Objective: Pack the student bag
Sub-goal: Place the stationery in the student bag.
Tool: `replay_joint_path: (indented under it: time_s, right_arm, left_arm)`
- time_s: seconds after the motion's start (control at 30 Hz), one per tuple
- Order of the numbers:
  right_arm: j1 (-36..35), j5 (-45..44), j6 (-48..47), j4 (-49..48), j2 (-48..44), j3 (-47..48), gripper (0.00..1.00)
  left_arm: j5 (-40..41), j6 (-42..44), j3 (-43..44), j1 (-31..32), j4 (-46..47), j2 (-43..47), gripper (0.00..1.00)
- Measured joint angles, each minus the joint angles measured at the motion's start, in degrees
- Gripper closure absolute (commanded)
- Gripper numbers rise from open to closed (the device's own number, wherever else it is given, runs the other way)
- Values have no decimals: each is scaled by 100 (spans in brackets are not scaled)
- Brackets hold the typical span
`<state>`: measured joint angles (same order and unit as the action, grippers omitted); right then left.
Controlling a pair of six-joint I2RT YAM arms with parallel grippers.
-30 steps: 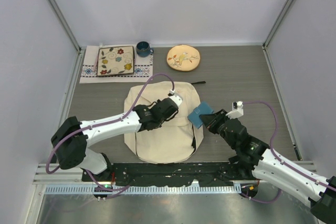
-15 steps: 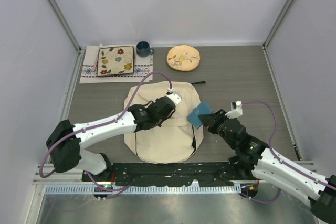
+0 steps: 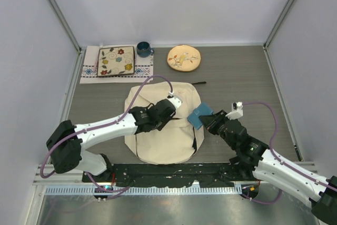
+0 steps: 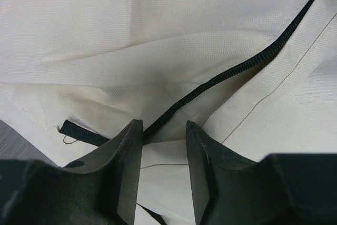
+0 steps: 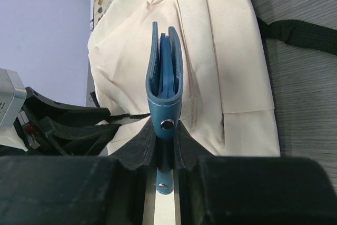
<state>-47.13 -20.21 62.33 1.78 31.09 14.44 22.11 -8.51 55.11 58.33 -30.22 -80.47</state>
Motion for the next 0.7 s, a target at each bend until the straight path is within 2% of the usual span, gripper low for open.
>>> replay_joint_path:
  time_s: [0.13, 0.4, 0.5, 0.6, 0.7]
  right_arm:
    - [0, 0, 2, 2, 0, -20, 98]
    - [0, 0, 33, 2, 0, -22, 98]
    - [0, 0, 39, 4, -31, -26, 98]
    - [0, -2, 42, 9, -103, -37, 98]
    - [0, -4, 46, 9, -151, -42, 98]
  left_arm:
    - [103, 2, 4, 26, -2, -48, 44]
    - [1086, 17, 15, 470, 181, -348, 43]
    - [1410, 7, -11, 577, 404, -424, 48]
    - [1611, -7, -138, 597, 730, -439, 58]
    - [1692, -11, -258, 614, 1001, -439, 73]
